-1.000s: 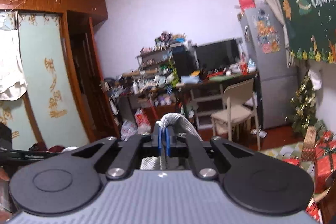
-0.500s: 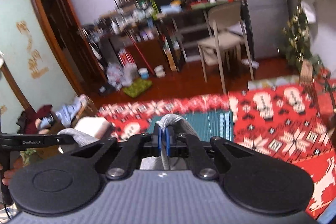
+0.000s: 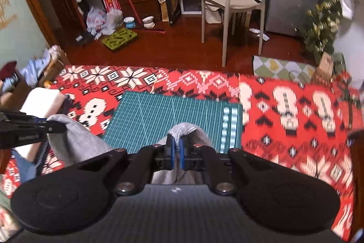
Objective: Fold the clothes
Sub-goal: 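Lift the grey shirt with both tools and shake it out above the mat, then lower the shirt onto the green mat and open both tools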
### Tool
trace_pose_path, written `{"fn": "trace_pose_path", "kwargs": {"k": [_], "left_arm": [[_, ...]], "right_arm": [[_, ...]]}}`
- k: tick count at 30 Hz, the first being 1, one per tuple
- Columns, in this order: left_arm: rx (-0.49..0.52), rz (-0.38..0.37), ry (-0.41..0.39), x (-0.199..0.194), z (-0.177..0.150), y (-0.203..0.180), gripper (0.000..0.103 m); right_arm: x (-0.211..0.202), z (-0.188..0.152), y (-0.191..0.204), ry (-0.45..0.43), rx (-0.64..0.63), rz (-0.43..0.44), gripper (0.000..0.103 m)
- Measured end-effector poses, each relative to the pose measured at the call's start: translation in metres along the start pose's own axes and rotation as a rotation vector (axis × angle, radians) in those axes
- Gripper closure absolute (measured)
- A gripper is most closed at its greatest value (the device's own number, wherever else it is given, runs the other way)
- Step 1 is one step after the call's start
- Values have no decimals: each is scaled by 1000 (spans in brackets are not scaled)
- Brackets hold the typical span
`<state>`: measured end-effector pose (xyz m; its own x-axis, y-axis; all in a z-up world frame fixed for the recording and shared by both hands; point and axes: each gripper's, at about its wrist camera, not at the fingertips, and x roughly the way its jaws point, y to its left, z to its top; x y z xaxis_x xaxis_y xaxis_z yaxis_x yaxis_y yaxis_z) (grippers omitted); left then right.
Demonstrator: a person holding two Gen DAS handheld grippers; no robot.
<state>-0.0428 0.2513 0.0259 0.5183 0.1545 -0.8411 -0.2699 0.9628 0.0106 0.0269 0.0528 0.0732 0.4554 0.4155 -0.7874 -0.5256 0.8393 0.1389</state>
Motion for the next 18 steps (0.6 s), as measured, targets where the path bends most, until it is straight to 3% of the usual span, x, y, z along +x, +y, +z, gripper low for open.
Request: {"fn": "trace_pose_path", "kwargs": {"k": [3, 6, 12, 18], "left_arm": [[-14, 39, 15, 30, 15, -8, 97], [-45, 21, 9, 48, 15, -4, 97], [-154, 8, 28, 82, 19, 22, 97], [-233, 23, 9, 97, 15, 38, 97]], "right_arm": [[27, 20, 6, 22, -23, -27, 98], [58, 24, 3, 28, -11, -59, 98], [110, 1, -32, 3, 136, -90, 98], [126, -16, -60, -41, 135, -126, 98]]}}
